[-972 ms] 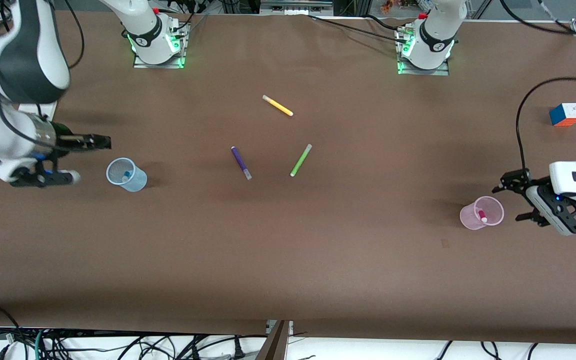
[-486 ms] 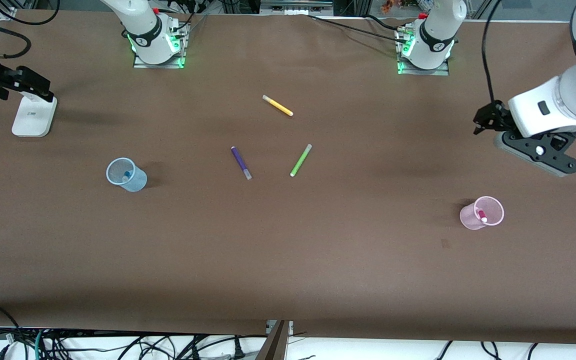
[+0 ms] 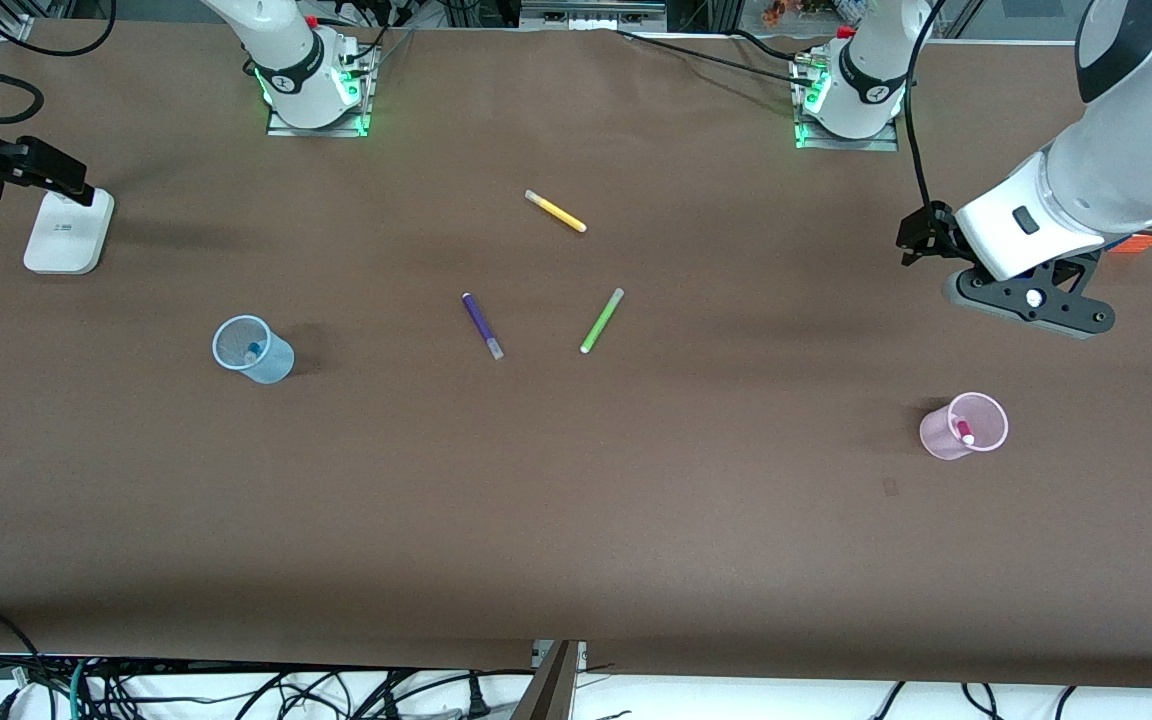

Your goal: Place pink and blue markers in matching cups

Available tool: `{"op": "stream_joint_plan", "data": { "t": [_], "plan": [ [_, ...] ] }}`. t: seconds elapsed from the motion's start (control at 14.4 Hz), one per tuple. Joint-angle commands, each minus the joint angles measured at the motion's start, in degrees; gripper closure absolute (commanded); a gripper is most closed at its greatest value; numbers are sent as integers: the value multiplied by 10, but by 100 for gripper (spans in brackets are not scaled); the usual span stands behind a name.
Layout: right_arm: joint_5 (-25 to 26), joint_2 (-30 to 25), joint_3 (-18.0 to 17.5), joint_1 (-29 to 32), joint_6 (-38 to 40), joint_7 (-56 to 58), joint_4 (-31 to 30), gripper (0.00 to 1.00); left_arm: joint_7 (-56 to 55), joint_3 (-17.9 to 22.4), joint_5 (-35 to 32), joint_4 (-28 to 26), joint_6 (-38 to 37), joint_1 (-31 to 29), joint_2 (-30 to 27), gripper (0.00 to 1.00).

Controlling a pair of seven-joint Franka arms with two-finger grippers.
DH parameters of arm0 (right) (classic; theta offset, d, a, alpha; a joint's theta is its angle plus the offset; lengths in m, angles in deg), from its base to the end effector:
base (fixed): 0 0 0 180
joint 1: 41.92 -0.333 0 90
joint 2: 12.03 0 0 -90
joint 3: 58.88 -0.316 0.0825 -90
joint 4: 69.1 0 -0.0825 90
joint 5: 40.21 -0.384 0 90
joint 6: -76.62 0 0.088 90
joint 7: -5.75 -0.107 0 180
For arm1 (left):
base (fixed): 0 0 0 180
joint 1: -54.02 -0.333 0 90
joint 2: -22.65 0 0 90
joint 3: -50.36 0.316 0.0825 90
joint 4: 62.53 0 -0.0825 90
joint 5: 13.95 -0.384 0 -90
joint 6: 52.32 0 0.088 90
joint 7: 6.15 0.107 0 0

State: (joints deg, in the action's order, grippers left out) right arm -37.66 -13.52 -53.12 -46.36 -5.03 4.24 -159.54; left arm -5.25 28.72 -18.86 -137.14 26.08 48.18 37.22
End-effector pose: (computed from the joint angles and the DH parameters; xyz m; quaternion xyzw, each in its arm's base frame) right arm 0.5301 -0.0182 0.6233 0.9974 -0.0264 -0.0637 0.0210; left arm 0.5922 -0.1245 0.5933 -0.9867 0.1382 0.0852 0.0069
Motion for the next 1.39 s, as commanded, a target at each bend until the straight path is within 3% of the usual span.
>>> {"op": "stream_joint_plan", "data": {
  "t": [0.0, 0.21, 0.49, 0.62, 0.76, 0.83, 1.04, 1.32],
  "plan": [
    [8, 10, -2, 4, 16, -2, 21, 0, -3, 5, -3, 9, -11, 5, -4, 0],
    [8, 13, -2, 3, 17, -2, 22, 0, 14, -3, 2, -99, 52, -1, -70, 0],
    [8, 13, -2, 3, 16, -2, 22, 0, 59, 6, 29, -121, 71, -16, -90, 0],
    [7, 13, -2, 3, 15, -2, 22, 0, 59, 60, 38, -140, 73, 34, -111, 0],
    [7, 13, -2, 3, 15, -2, 22, 0, 57, 184, 38, -155, 75, 154, -127, 0],
    [7, 13, -2, 3, 14, -2, 22, 0, 58, 224, 38, -155, 74, 190, -127, 0],
    [6, 13, -1, 3, 14, -2, 22, 0, 60, 222, 40, -154, 75, 174, -124, 0],
    [7, 13, -2, 3, 14, -2, 22, 0, 60, 177, 40, -152, 74, 129, -124, 0]
  ]
}}
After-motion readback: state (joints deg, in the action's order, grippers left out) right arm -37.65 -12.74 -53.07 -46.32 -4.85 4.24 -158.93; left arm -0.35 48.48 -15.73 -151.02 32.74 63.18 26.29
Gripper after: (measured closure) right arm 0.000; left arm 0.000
